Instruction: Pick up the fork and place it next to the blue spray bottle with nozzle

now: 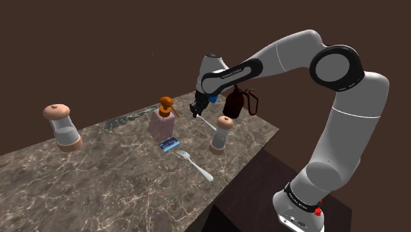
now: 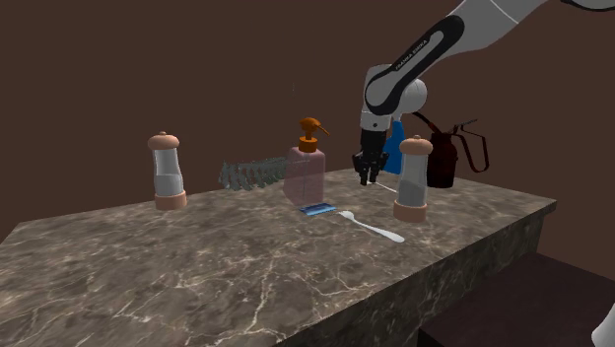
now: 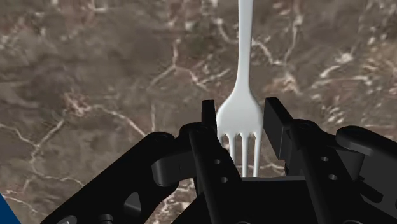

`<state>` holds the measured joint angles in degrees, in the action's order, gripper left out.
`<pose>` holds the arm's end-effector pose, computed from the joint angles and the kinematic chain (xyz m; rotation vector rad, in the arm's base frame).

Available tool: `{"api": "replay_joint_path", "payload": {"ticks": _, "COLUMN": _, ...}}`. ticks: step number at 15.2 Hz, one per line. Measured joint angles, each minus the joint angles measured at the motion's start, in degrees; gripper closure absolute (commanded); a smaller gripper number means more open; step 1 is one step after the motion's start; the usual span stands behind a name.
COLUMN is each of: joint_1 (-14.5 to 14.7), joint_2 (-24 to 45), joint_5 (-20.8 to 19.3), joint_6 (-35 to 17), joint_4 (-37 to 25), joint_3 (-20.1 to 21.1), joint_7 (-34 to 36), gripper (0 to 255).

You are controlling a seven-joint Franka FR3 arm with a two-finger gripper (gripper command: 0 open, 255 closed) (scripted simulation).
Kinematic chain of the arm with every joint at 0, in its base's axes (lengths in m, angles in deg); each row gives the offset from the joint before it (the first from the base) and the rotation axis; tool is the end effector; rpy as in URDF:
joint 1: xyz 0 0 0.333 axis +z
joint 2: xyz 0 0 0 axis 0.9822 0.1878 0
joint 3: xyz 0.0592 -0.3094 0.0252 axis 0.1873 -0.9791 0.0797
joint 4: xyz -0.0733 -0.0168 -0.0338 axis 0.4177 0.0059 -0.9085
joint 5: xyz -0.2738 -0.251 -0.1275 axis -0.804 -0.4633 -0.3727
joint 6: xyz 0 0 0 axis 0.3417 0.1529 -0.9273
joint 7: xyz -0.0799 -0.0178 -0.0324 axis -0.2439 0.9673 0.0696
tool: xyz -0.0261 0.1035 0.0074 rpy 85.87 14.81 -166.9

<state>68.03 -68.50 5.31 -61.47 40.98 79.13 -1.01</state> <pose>0.6052 0.0183 0.3183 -3.1216 0.0346 -0.1024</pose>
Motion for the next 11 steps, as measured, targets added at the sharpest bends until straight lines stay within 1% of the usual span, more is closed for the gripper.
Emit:
{"api": "replay_joint_path", "payload": {"ticks": 1, "joint_1": 0.0, "joint_2": 0.0, "joint_5": 0.0, "joint_6": 0.0, "joint_4": 0.0, "joint_3": 0.0, "joint_7": 0.0, "gripper": 255}}
{"api": "replay_joint_path", "payload": {"ticks": 2, "joint_1": 0.0, "joint_2": 0.0, "joint_5": 0.0, "joint_6": 0.0, "joint_4": 0.0, "joint_3": 0.0, "joint_7": 0.0, "gripper": 0}}
{"api": "replay_joint_path", "payload": {"ticks": 8, "joint_1": 0.0, "joint_2": 0.0, "joint_5": 0.0, "joint_6": 0.0, "joint_4": 0.0, "joint_3": 0.0, "joint_7": 0.0, "gripper": 0}}
{"api": "replay_joint_path", "payload": {"ticks": 11, "joint_1": -0.5, "joint_2": -2.9, "joint_5": 1.0, "joint_6": 3.0, "joint_4": -0.3, "joint_3": 0.3, "joint_7": -0.8, "gripper": 0}}
